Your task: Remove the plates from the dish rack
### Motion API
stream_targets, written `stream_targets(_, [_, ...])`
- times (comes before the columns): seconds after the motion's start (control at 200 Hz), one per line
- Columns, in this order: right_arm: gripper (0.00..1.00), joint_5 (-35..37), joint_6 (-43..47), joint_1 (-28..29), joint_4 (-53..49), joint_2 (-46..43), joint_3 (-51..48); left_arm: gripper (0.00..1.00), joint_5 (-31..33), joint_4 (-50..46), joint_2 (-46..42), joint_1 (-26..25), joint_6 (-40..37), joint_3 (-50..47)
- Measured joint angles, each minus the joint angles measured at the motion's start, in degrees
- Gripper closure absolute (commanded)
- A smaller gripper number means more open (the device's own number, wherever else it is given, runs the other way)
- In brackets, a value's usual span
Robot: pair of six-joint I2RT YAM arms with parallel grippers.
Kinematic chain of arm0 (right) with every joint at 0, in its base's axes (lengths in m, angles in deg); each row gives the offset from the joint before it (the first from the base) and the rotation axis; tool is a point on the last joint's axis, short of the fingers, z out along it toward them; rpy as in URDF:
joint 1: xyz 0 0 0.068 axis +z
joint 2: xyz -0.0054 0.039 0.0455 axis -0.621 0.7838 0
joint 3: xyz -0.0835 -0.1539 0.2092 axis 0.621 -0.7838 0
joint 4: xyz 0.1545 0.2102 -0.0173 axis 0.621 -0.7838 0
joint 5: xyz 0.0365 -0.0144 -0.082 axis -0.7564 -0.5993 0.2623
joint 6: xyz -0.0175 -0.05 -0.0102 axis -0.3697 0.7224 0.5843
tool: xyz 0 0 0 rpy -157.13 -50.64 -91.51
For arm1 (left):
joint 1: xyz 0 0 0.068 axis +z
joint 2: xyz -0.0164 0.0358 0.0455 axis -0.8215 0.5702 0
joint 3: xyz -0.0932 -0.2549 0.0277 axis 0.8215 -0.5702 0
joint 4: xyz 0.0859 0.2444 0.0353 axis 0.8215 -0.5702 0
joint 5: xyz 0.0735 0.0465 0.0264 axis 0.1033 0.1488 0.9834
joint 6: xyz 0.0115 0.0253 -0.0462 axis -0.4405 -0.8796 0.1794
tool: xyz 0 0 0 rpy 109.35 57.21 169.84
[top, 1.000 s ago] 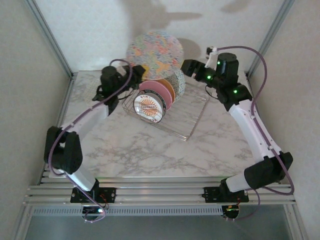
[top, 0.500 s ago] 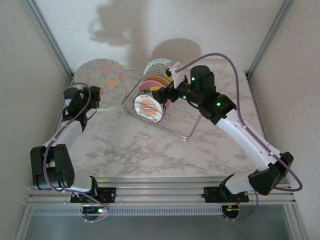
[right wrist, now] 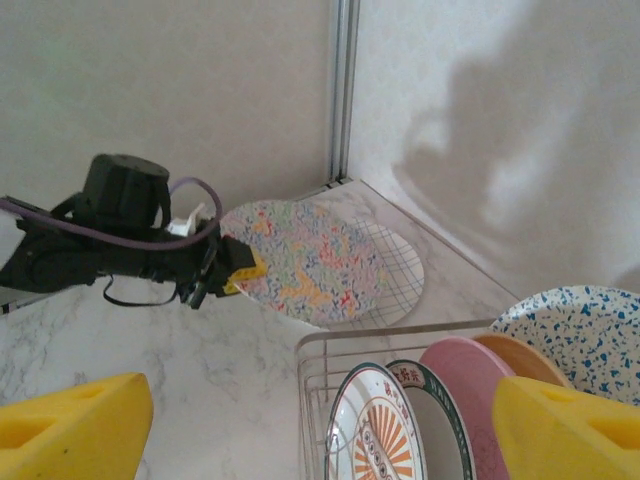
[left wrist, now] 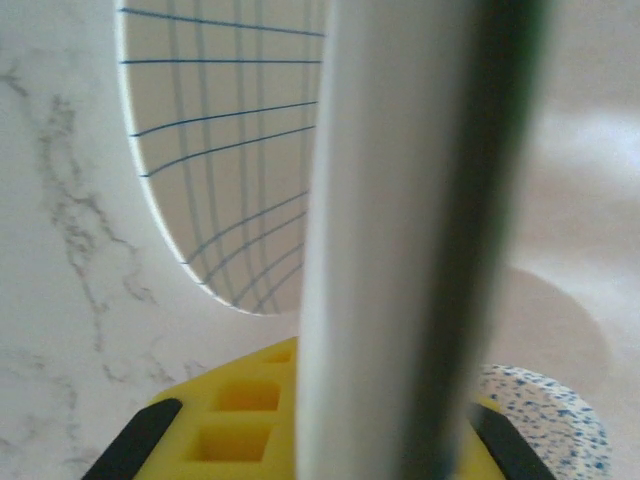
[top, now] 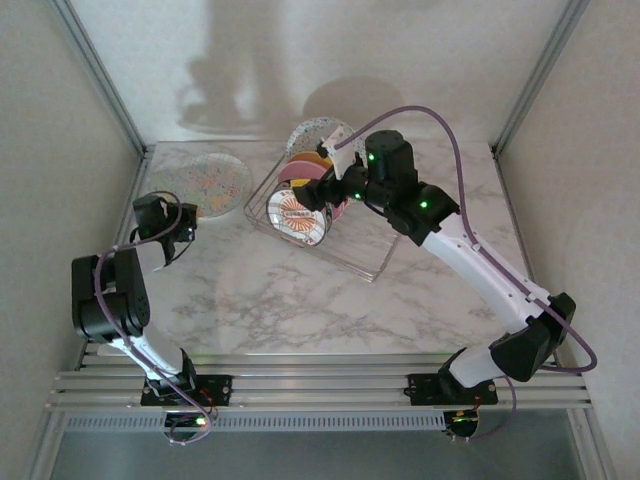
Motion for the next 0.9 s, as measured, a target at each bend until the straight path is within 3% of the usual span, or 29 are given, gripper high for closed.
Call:
stream_targets(0.741, [0.11, 0.2, 0.0, 0.2, -0.4, 1.0, 0.2, 1.00, -2.3, 1.9, 12.9, 0.2, -2.2, 10.4])
stream_targets(0.896, [0.11, 0.2, 0.0, 0.2, -0.5, 1.5, 0.5, 0.88, -3.1, 1.7, 14.4, 0.2, -2.2, 12.1])
